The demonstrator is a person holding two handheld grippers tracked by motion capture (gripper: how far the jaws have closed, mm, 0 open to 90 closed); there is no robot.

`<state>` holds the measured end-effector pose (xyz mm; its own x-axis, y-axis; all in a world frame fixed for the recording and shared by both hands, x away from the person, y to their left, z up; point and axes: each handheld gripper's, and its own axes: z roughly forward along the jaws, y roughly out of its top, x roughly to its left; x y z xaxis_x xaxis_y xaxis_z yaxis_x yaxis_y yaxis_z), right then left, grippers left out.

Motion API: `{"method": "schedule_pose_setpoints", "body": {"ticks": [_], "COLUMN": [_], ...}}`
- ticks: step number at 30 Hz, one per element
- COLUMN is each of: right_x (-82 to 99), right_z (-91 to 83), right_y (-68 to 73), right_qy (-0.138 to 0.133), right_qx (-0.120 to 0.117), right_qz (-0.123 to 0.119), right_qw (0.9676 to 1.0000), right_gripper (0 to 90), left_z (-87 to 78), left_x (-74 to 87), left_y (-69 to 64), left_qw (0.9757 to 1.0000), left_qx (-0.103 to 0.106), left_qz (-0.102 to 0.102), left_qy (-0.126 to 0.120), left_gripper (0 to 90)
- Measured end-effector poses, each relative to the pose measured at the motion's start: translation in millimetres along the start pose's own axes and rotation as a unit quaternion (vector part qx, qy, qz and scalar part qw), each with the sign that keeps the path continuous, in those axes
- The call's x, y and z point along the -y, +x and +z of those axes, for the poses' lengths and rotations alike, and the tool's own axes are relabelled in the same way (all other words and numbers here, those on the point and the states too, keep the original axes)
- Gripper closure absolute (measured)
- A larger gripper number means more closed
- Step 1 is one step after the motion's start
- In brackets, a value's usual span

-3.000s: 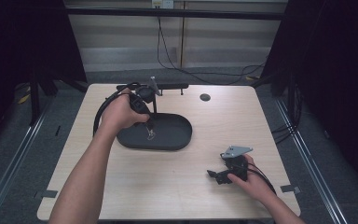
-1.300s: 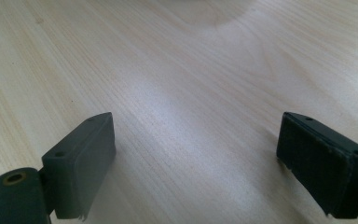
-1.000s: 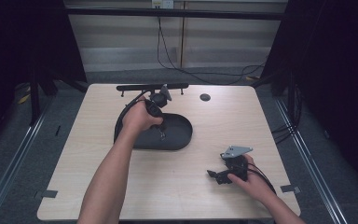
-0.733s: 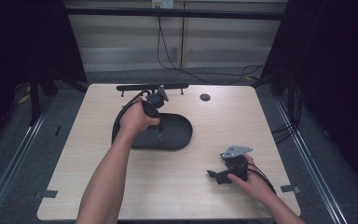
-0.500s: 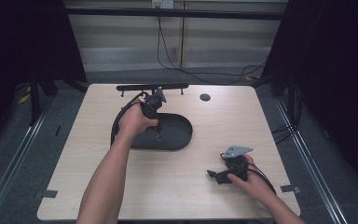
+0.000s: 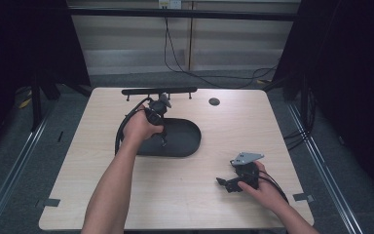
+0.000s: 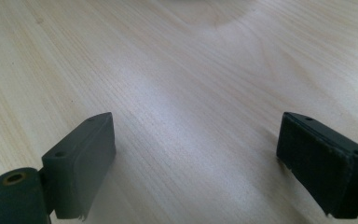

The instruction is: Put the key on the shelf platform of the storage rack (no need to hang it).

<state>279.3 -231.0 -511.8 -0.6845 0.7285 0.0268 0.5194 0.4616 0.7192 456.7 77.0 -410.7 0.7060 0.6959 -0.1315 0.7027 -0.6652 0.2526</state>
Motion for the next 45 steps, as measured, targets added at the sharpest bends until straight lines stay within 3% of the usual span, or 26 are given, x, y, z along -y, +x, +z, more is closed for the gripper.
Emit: {"method": "schedule_pose_setpoints", "body": {"ticks": [10, 12, 17, 34, 45], "right_x": [0.0, 0.0, 0.0, 0.1, 0.1], "right_z": [-0.2, 0.1, 0.3, 0.2, 0.2], "right_y": [0.3, -0.1, -0.2, -0.1, -0.1], "right_qy": [0.001, -0.001, -0.001, -0.001, -0.001], "right_qx": [0.0, 0.001, 0.0, 0.0, 0.0], "right_qz": [0.002, -0.001, -0.002, -0.002, -0.001], "right_qw": [1.0, 1.0, 1.0, 1.0, 1.0], "right_gripper": [11.1, 11.2, 11.1, 11.1, 11.2], "left_z": [5.4, 4.5, 6.4, 3.4, -2.8], "left_x": [4.6, 4.6, 5.1, 16.1, 24.2], "left_y": [3.3, 3.6, 5.1, -3.9, -4.7], "left_qw": [1.0, 0.9999, 0.9999, 0.9996, 0.9992], "left_qx": [-0.002, -0.002, -0.006, 0.015, 0.017], "left_qz": [-0.001, -0.002, -0.003, 0.002, 0.0], "left_qy": [-0.007, -0.015, -0.014, -0.026, -0.035], "left_gripper": [67.7, 76.9, 76.6, 65.5, 57.2]}}
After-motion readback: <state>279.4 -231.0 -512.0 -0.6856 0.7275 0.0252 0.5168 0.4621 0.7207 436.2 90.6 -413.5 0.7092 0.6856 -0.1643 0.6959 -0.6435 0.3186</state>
